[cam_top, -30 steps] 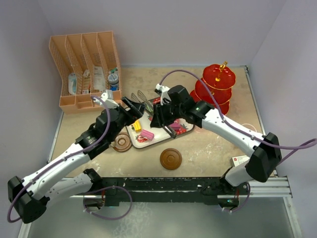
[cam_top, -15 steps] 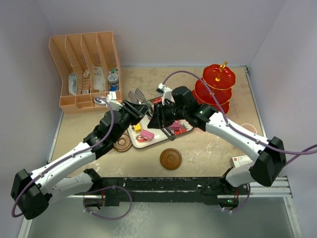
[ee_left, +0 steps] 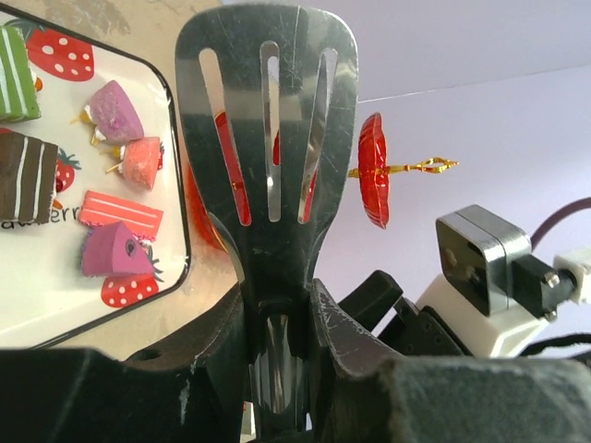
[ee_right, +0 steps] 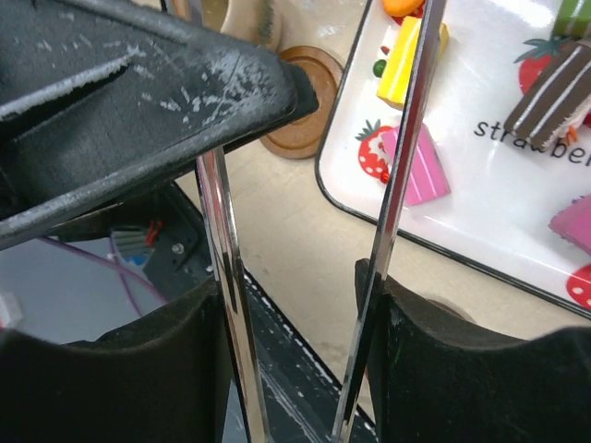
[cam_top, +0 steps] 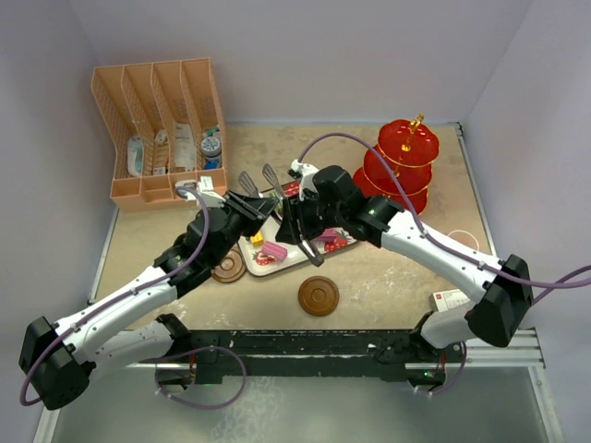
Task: Serve the afternoon tea
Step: Adjust the clamp.
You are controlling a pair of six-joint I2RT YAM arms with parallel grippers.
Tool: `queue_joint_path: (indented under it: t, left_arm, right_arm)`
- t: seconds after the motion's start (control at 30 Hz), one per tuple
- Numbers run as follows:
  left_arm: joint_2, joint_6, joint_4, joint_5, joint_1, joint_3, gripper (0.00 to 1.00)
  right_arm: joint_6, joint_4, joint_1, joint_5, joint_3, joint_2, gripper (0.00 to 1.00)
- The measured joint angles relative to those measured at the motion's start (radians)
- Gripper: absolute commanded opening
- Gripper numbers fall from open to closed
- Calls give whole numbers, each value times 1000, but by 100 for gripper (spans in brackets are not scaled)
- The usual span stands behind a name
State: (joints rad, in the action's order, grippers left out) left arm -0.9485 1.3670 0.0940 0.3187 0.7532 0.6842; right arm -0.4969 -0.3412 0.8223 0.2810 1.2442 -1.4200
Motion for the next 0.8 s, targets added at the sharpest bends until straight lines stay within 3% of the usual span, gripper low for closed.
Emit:
queue_joint_path:
  t: [0.27, 0.5, 0.8]
  left_arm:
    - [16, 41, -7, 3, 0, 0, 15]
    - [26, 47, -8, 13, 0, 1, 15]
    - [26, 52, -10, 17, 0, 2, 17]
  right_arm:
    - [30, -88, 95, -222, 54, 0, 60]
    - [49, -106, 116, -270, 68, 0, 60]
    - [68, -120, 127, -274, 70, 0, 46]
